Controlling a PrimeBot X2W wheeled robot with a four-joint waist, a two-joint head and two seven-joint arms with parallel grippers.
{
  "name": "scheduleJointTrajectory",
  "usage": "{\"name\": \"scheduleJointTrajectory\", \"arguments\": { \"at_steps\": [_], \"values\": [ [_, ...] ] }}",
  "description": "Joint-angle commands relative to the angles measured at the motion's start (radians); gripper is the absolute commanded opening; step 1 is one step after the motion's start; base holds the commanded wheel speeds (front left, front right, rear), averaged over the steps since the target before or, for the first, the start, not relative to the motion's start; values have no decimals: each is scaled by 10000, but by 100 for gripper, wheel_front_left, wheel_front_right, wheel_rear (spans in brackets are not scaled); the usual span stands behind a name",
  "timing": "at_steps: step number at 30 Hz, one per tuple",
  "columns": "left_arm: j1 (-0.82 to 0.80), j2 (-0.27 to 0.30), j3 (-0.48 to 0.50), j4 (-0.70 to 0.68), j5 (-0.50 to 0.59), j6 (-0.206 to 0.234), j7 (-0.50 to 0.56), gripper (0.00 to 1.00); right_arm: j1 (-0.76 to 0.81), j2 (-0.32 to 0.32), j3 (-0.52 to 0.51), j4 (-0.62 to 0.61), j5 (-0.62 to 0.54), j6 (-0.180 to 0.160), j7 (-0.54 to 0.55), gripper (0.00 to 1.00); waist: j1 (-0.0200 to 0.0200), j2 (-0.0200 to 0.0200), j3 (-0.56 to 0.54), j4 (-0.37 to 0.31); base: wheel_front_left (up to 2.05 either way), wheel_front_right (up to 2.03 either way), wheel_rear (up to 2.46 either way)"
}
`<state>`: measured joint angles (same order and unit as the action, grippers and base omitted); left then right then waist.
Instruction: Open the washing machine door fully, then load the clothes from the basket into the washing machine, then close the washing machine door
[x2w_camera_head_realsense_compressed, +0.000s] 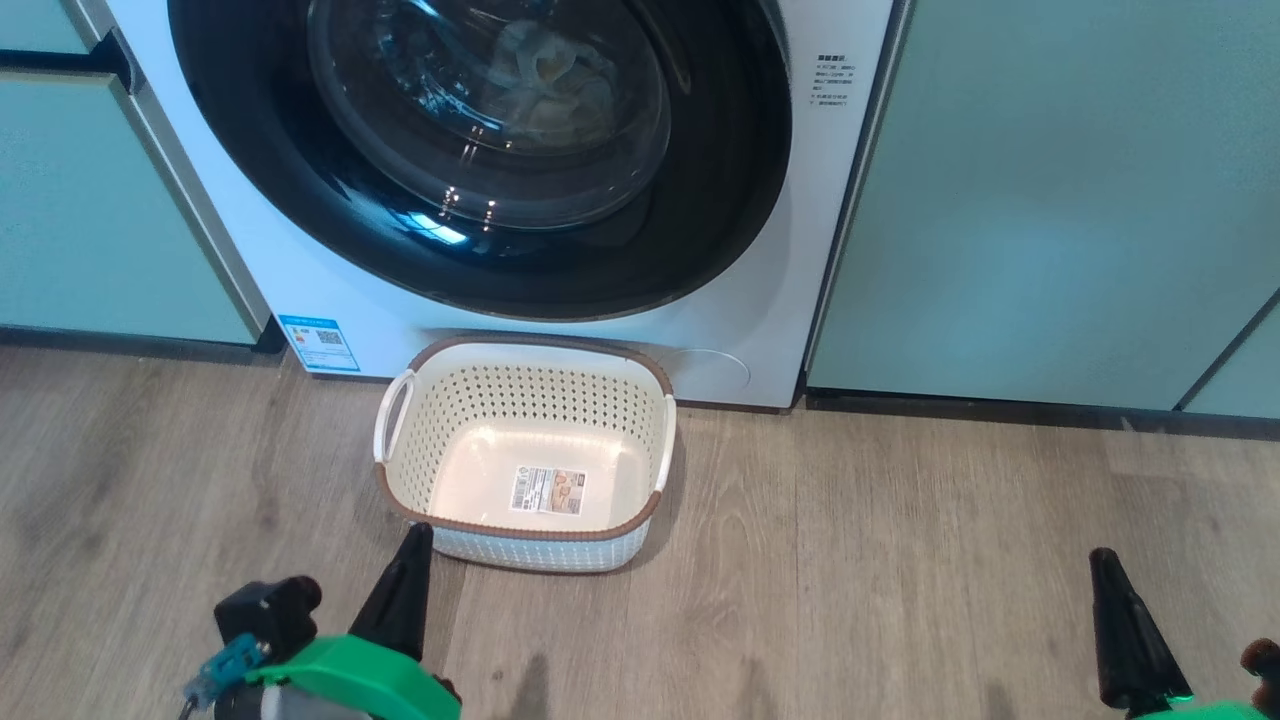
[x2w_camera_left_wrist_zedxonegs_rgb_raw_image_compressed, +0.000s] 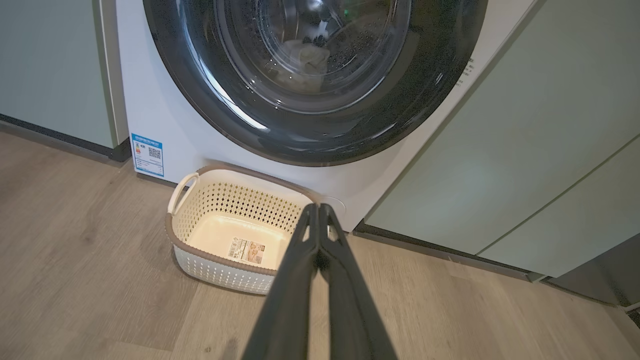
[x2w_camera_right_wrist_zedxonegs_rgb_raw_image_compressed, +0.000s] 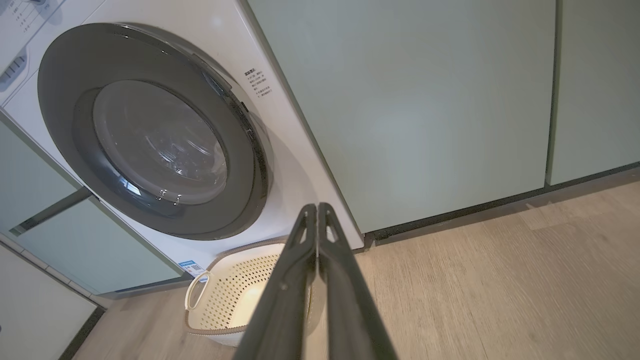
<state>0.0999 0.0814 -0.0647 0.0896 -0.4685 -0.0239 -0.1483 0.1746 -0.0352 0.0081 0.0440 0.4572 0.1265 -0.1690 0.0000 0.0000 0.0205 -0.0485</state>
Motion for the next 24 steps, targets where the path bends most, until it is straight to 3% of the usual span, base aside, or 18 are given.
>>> {"name": "scheduleJointTrajectory", "arguments": {
  "at_steps": [1, 24],
  "values": [
    [-488, 42, 205, -248, -229, -60, 46, 0, -440, -222, -11, -245, 268, 7, 41, 0, 0, 0, -2, 5, 0, 0, 0],
    [-853, -17, 541, 168, -2847, -294, 618, 0, -981, -340, -104, 265, 3035, 15, 536, 0, 0, 0, -42, 116, 0, 0, 0]
  ]
}}
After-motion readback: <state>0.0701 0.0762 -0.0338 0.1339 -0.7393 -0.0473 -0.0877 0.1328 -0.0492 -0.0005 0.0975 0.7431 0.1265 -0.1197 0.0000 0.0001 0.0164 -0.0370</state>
